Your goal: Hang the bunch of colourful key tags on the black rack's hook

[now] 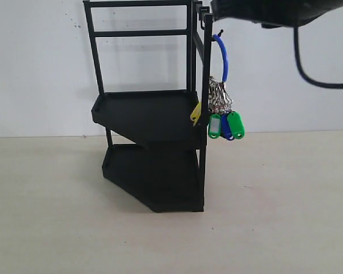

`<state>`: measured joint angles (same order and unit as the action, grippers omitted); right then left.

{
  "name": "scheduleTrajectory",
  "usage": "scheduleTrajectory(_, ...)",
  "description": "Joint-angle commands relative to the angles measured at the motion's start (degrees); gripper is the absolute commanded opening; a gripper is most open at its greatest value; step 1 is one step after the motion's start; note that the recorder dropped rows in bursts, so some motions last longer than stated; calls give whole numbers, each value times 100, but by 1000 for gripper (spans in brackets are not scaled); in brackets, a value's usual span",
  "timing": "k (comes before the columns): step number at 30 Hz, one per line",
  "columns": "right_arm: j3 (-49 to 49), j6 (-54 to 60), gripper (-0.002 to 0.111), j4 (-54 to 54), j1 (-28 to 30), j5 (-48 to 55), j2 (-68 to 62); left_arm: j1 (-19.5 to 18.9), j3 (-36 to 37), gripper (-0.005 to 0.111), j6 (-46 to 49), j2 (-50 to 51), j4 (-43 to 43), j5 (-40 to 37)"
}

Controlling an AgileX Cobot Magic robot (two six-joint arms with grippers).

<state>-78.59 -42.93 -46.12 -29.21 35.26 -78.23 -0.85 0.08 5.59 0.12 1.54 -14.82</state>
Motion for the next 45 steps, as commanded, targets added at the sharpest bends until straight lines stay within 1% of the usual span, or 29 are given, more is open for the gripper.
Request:
scheduleTrajectory(1,20,866,0,740,-1,474,521,7,-8,4,-4,-12,-20,17)
scheduleTrajectory(4,298,1158,0,1171,-1,488,919,7,-8,4,-4,-12,-20,17)
scheduleTrajectory(8,1507,1158,0,1177,-1,-162,1812,7,-8,4,-4,-12,-20,28)
scheduleTrajectory(11,2678,1148,0,1177,-1,-492,2443,7,-8,4,-4,-12,-20,28)
scheduleTrajectory(12,3019,1113,0,1177,-1,-508,2591,7,-8,4,-4,-12,-20,28)
scheduleTrajectory(15,3550,457,0,1193,-1,-498,2788,7,-8,4,-4,-12,-20,28)
scheduleTrajectory(19,3599,442,0,1193,-1,-116,2776,7,-8,4,-4,-12,-20,28)
scheduleTrajectory(45,3599,442,0,1193,-1,-163,2787,7,-8,4,-4,-12,-20,28)
